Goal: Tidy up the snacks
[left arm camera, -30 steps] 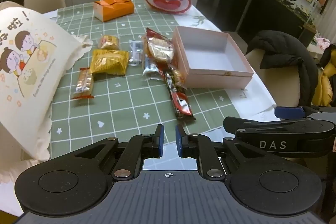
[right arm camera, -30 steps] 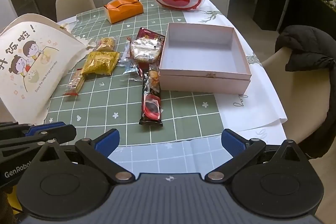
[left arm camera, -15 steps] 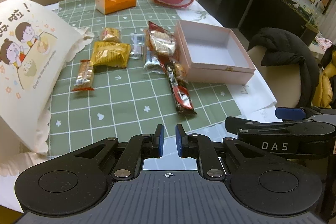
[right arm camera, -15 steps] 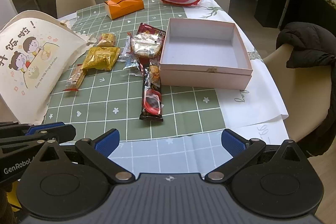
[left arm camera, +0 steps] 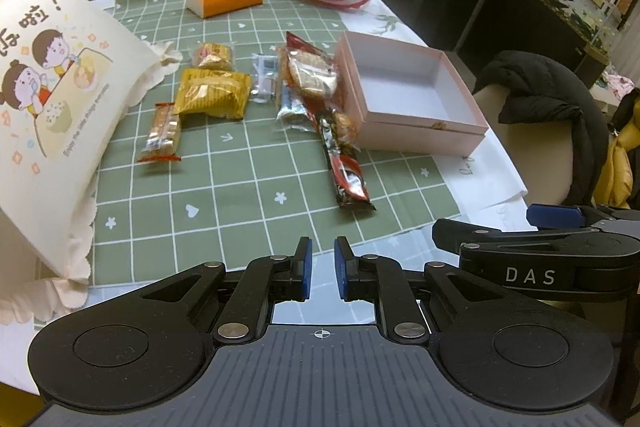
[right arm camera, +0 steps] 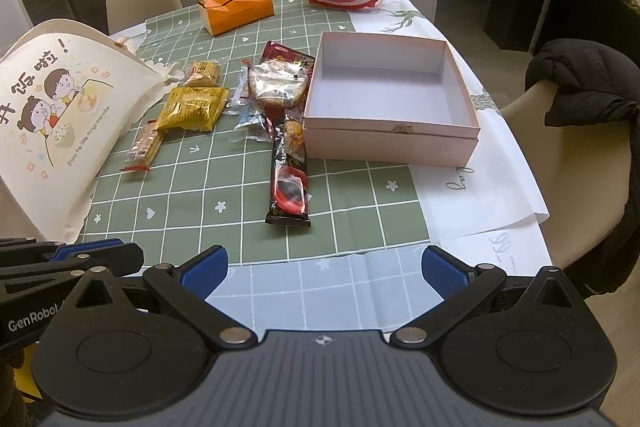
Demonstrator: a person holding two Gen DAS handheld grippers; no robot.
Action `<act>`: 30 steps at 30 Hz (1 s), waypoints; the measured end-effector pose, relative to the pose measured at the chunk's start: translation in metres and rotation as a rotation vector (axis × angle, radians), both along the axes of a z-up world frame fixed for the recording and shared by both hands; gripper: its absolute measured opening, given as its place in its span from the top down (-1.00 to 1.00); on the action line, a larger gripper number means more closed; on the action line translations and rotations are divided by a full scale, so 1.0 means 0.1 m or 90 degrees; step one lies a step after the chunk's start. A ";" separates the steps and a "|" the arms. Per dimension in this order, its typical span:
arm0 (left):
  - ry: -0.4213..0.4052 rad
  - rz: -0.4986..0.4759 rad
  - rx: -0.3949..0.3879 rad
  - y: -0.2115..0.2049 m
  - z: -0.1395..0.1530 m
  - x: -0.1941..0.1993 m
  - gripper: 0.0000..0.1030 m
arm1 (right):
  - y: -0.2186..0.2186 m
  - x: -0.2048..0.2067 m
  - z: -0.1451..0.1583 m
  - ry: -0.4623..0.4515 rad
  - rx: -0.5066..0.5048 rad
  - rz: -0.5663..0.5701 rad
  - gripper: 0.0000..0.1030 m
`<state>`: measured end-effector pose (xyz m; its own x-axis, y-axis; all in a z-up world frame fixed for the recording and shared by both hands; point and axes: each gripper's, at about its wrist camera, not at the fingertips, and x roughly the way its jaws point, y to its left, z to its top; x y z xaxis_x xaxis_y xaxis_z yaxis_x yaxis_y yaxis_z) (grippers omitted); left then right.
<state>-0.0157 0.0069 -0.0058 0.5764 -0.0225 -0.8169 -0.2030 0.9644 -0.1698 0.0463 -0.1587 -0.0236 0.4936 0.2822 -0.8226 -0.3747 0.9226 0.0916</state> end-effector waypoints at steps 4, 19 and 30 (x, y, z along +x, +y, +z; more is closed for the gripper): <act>-0.001 -0.004 -0.002 -0.02 0.00 0.00 0.70 | -0.01 -0.01 0.01 -0.002 0.000 -0.004 -1.00; -0.004 -0.007 -0.005 -0.02 0.02 0.02 0.70 | 0.01 -0.01 0.00 0.002 -0.002 0.001 -1.00; -0.001 -0.007 -0.008 -0.04 0.01 0.03 0.70 | 0.04 0.00 -0.03 0.005 -0.006 0.004 -1.00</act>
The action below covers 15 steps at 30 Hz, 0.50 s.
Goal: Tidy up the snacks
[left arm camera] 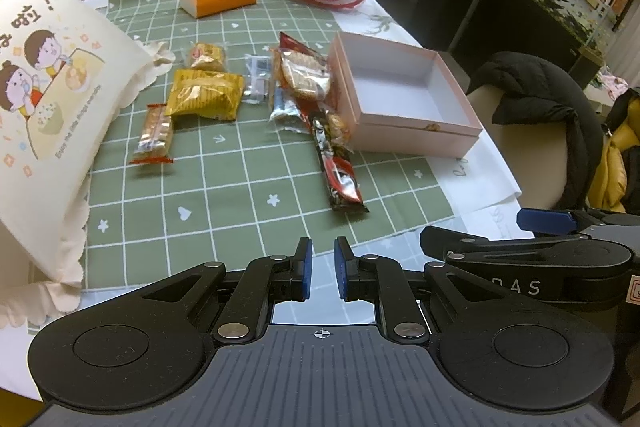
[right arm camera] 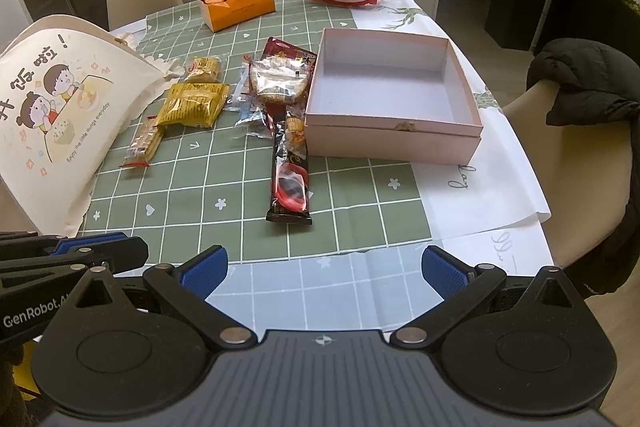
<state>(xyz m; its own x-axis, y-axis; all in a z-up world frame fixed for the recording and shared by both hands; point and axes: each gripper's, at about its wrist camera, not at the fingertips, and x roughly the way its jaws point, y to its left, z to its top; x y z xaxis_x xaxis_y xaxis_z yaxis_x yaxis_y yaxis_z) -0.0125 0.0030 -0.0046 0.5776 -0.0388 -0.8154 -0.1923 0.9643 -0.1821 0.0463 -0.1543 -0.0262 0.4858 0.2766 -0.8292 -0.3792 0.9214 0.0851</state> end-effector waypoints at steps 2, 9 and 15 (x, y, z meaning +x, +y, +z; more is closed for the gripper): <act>0.000 0.000 0.000 0.00 -0.01 0.00 0.70 | 0.00 0.00 0.00 0.000 -0.001 0.000 -1.00; 0.004 0.005 -0.003 0.02 -0.06 0.02 0.70 | 0.03 0.02 -0.02 -0.007 -0.018 0.005 -1.00; 0.015 0.019 -0.009 0.11 -0.09 0.06 0.70 | 0.10 0.06 -0.04 -0.006 -0.026 0.015 -1.00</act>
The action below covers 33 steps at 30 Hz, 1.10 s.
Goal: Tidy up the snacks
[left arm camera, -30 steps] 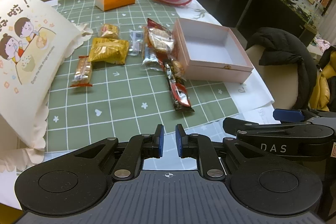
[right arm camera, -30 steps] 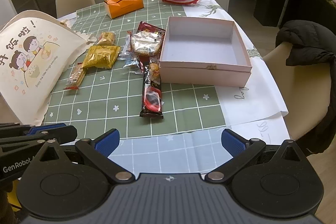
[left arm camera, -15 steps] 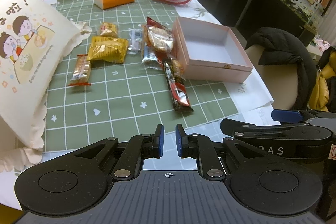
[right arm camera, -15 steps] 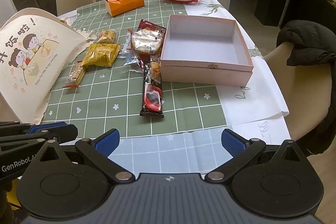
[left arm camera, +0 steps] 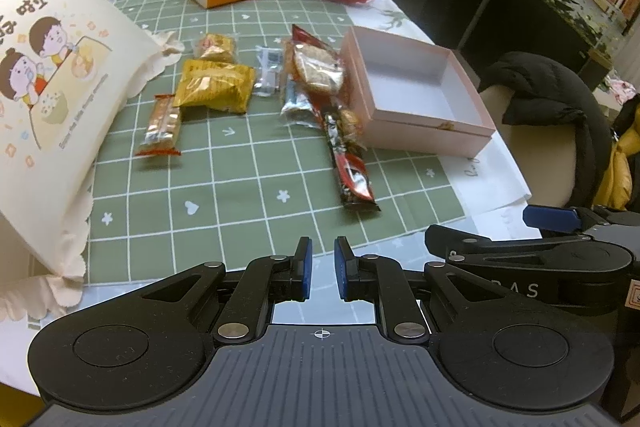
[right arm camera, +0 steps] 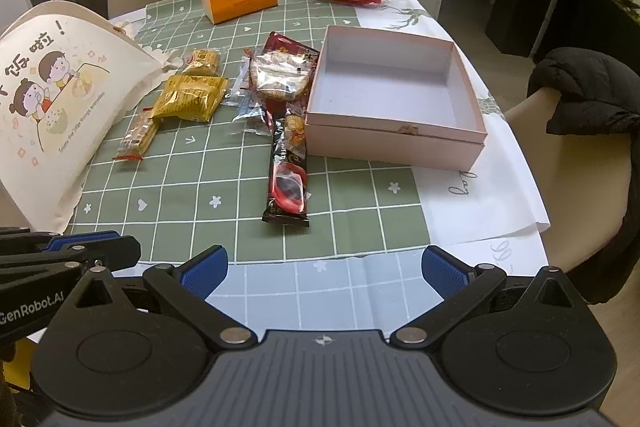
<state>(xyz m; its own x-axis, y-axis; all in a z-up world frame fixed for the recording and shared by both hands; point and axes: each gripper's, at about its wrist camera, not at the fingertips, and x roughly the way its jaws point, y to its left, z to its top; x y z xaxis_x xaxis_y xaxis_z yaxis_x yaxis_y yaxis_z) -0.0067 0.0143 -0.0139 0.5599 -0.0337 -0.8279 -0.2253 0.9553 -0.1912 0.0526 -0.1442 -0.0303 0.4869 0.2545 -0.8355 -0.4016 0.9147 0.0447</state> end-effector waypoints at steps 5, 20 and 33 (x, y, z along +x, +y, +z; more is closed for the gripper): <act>0.008 0.005 -0.001 0.07 -0.04 0.04 0.70 | 0.05 0.06 -0.04 0.008 -0.005 0.001 -1.00; 0.033 0.075 -0.120 1.04 -0.63 0.43 0.65 | 0.29 0.34 -0.78 0.004 0.042 0.049 -1.00; -0.014 0.135 0.007 2.06 -0.64 1.09 0.64 | 1.65 1.56 -0.51 -0.002 0.118 0.153 -1.00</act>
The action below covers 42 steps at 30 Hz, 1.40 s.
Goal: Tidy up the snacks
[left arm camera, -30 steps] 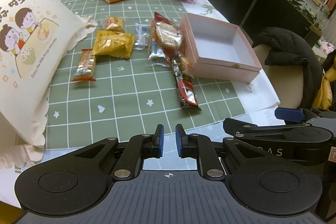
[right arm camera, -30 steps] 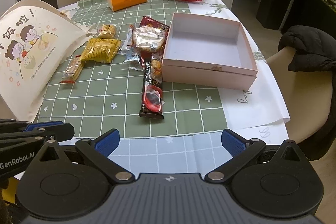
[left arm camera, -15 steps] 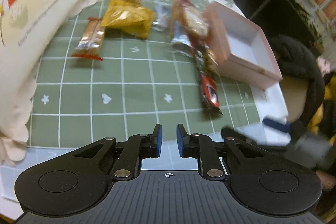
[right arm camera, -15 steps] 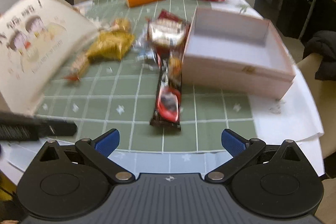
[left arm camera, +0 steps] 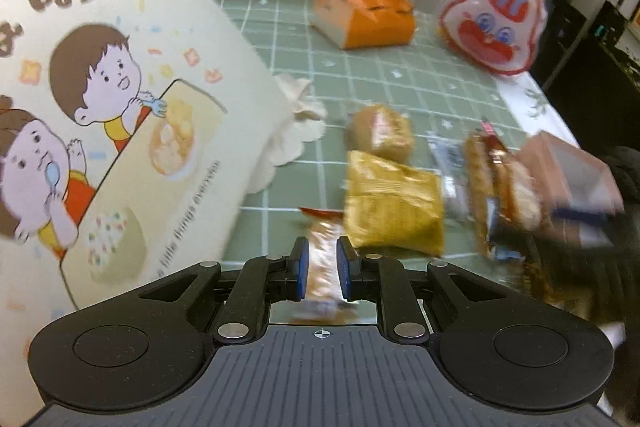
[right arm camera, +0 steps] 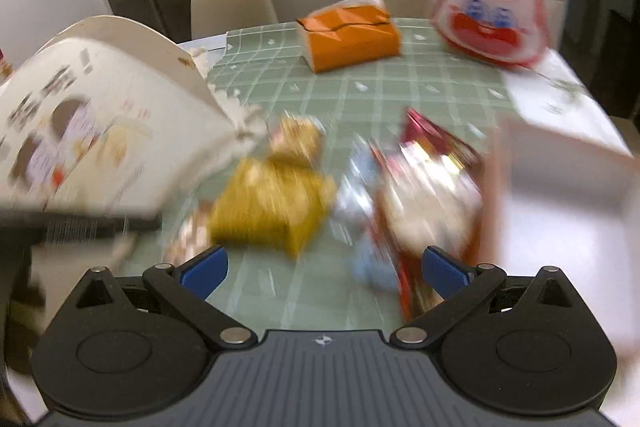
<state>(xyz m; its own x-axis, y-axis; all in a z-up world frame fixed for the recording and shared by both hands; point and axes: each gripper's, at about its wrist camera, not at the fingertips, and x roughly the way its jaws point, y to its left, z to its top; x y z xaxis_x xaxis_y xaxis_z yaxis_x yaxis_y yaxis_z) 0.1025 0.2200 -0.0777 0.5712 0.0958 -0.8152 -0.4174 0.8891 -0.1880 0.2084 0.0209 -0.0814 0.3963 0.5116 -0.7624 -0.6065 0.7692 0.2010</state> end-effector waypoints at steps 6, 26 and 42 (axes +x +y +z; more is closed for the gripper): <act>0.033 -0.025 -0.024 0.11 -0.20 0.14 0.65 | 1.04 0.88 -0.34 -0.001 -0.052 0.024 -1.00; 0.048 -0.035 -0.065 -0.28 -0.30 -0.10 0.57 | 0.54 0.06 -0.50 0.010 -0.088 0.108 -0.07; 0.007 -0.120 -0.092 -1.08 -0.12 -0.57 0.56 | -1.39 -0.81 0.21 -0.060 -0.023 -0.063 -0.05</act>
